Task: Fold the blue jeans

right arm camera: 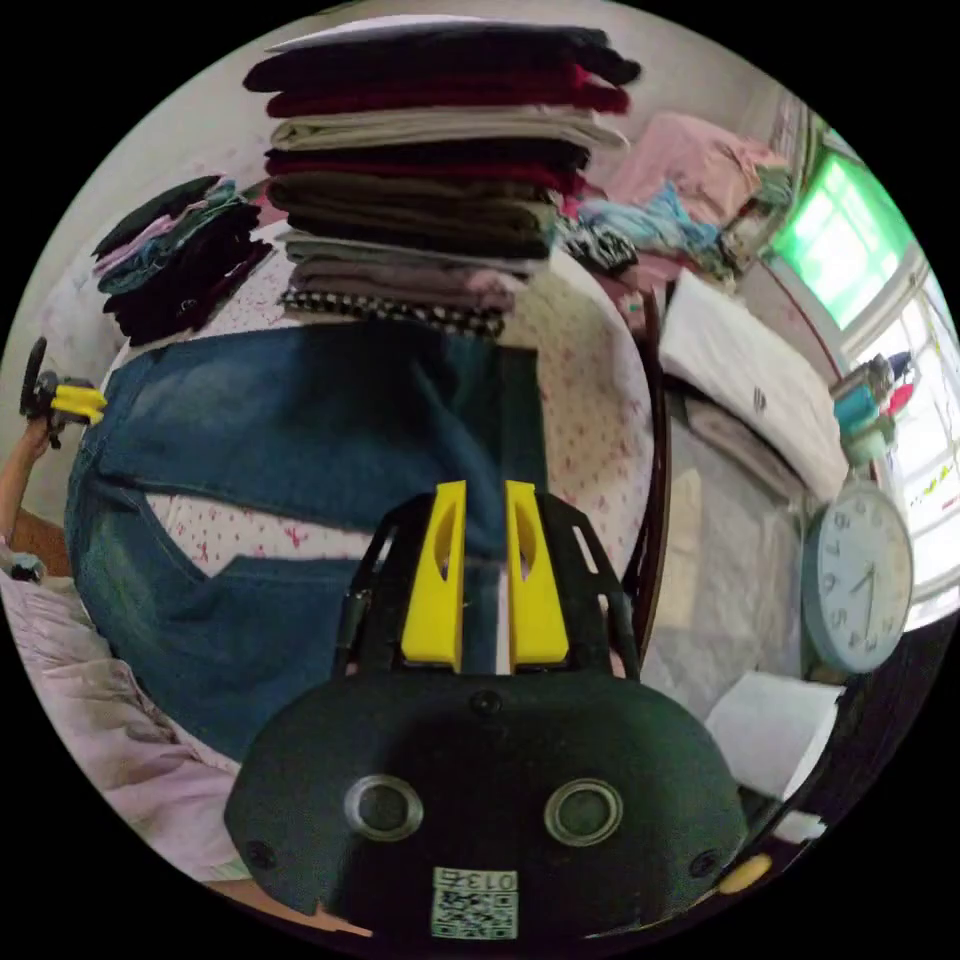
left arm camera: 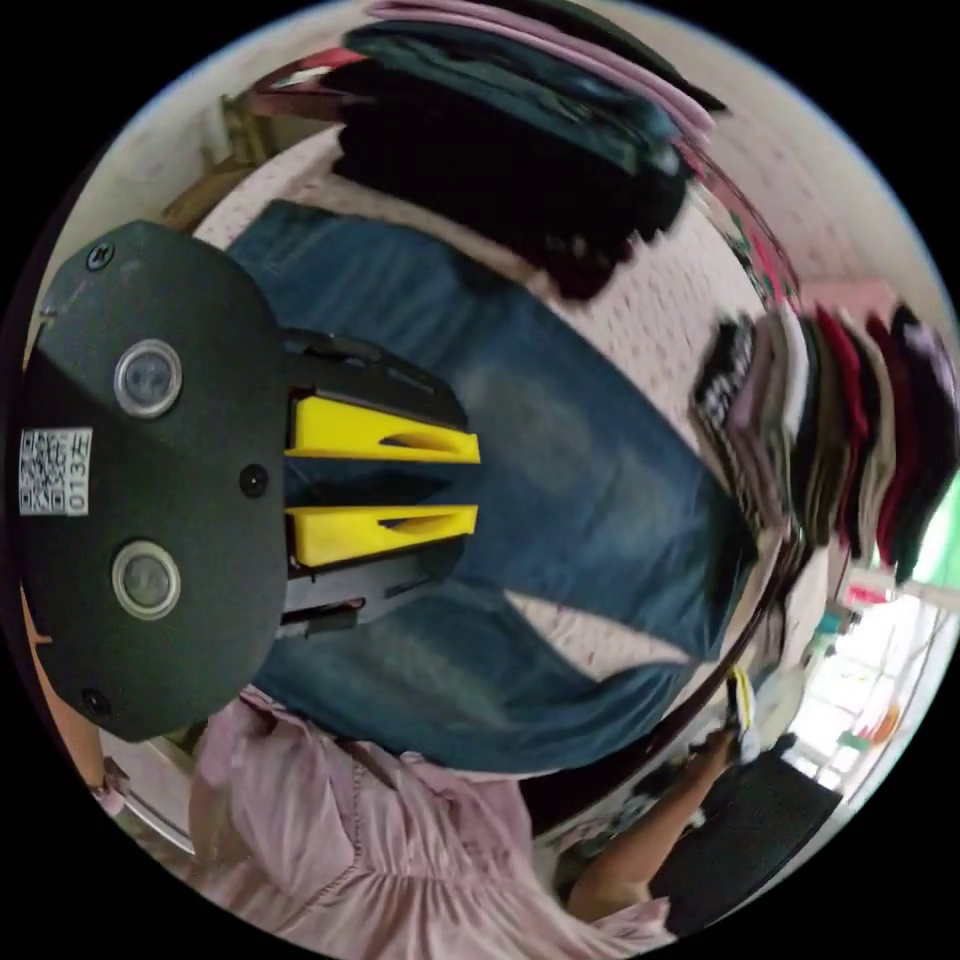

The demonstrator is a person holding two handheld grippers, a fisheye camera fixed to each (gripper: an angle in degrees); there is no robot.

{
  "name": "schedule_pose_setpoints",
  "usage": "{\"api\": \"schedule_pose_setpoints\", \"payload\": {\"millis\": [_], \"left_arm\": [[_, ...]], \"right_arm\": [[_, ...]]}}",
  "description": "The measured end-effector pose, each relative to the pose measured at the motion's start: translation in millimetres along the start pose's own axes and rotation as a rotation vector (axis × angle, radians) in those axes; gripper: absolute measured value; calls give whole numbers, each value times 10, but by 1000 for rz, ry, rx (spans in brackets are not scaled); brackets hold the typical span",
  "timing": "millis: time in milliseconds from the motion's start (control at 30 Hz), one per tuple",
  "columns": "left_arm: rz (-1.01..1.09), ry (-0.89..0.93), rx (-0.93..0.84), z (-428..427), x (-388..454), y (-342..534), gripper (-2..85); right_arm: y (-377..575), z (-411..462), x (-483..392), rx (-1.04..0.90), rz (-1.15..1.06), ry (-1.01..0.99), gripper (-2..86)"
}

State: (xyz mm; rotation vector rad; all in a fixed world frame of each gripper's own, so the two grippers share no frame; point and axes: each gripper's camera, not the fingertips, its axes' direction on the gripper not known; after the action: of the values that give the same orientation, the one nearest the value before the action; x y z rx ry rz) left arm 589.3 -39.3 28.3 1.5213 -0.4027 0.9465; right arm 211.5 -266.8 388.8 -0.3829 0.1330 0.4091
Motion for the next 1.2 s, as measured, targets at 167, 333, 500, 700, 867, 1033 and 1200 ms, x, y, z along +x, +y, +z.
{"api": "schedule_pose_setpoints", "payload": {"millis": [167, 333, 500, 700, 867, 1033, 1200], "left_arm": [[289, 45, -63, 349, 1083, -186, 86], [348, 44, -190, 589, 1348, -222, 91], [331, 15, -227, 480, 1395, -137, 22], [165, -79, -22, -189, 1266, 57, 13], [25, -28, -114, 112, 1000, 103, 28], [-73, -67, -48, -429, 844, 560, 47], [-252, -84, -94, -844, 646, 1431, 53]], "right_arm": [[543, 275, 335, -115, 171, -132, 100], [621, 590, 300, -164, 183, -154, 101], [613, 487, 149, -160, 101, -54, 40], [747, -103, 369, -38, 153, 26, 39], [745, 353, 748, -101, 288, -59, 58], [925, -17, 748, 15, 342, 90, 35], [1177, -344, 72, 121, 115, -122, 13]]}}
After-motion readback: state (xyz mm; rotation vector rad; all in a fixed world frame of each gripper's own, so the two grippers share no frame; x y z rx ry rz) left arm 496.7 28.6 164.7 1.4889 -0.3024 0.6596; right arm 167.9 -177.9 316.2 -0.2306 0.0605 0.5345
